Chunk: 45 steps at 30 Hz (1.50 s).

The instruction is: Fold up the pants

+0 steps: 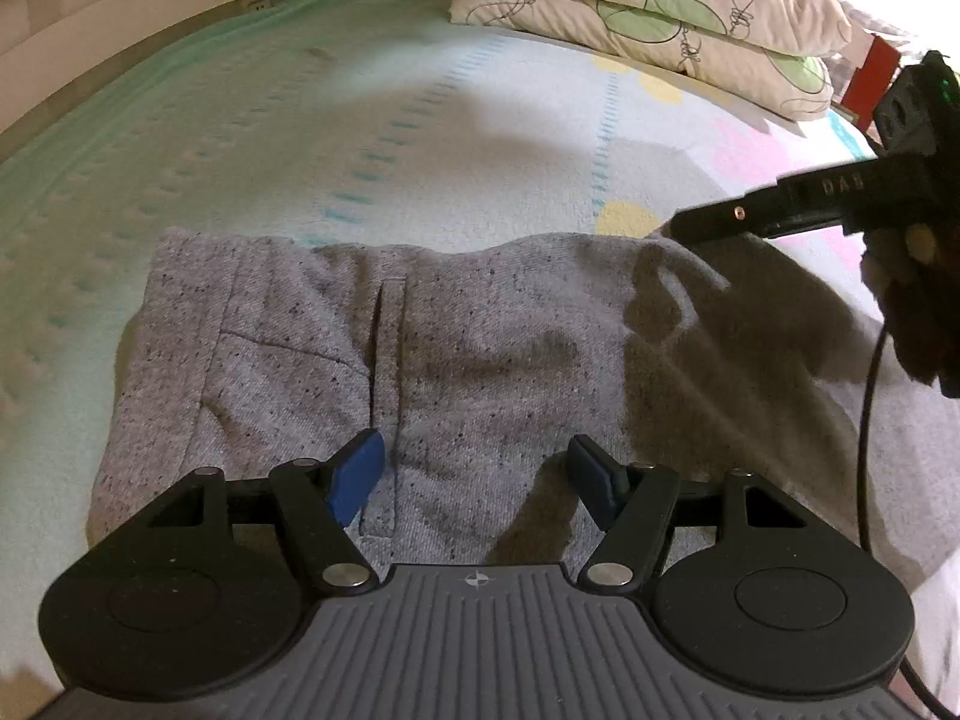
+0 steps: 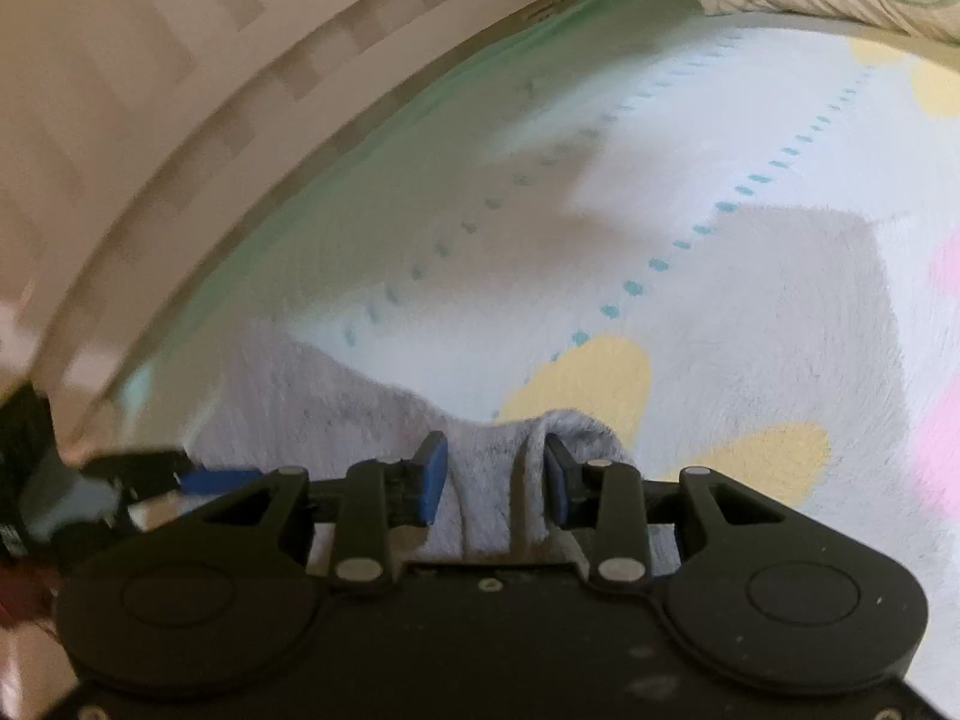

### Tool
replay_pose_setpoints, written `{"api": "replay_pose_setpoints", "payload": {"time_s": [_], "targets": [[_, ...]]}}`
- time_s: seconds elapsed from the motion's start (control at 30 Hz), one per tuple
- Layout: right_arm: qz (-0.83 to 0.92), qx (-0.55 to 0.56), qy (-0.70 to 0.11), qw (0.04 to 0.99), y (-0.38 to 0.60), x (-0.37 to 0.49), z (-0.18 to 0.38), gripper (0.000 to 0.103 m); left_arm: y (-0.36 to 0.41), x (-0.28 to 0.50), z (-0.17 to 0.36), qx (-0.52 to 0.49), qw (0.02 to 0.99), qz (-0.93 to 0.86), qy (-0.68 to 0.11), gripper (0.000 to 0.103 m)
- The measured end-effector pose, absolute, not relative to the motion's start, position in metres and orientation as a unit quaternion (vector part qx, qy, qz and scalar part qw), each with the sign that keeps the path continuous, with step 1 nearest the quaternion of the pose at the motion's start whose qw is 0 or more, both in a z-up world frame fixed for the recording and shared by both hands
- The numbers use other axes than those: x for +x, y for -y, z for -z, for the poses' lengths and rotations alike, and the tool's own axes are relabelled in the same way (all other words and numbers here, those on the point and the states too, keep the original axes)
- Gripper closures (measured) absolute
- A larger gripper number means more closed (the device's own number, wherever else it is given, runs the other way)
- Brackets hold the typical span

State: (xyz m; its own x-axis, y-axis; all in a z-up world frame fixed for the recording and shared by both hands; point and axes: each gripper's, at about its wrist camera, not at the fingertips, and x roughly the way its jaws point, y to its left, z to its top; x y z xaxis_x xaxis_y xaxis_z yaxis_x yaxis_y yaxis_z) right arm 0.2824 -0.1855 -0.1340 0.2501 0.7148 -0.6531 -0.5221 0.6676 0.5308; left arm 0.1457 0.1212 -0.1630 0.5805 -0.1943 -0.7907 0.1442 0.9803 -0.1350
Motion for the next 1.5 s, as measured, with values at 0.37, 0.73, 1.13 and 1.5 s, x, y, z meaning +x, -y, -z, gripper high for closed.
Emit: {"api": "replay_pose_setpoints", "payload": {"time_s": [0.37,0.73,1.13,1.5], "targets": [[-0.308,0.08,-0.451,0.834,0.191,0.303,0.127,0.101,-0.12,0.128,0.162,-0.004,0.886,0.099,-0.453,0.037],[-0.263,0.013,-0.443,0.857,0.17,0.308,0.141,0.095,-0.128,0.096,0.165,0.027,0.875,0.092,-0.475,0.035],[-0.367,-0.083,-0.391,0.84,0.208,0.195,0.057,0.088,-0.113,0.096,0.126,0.024,0.898,0.105,-0.427,0.037],[-0.39,-0.195,-0.425,0.793,0.232,0.056,0.094,0.085,-0.041,0.086,0.136,0.069,0.863,0.239,-0.439,0.036]]}}
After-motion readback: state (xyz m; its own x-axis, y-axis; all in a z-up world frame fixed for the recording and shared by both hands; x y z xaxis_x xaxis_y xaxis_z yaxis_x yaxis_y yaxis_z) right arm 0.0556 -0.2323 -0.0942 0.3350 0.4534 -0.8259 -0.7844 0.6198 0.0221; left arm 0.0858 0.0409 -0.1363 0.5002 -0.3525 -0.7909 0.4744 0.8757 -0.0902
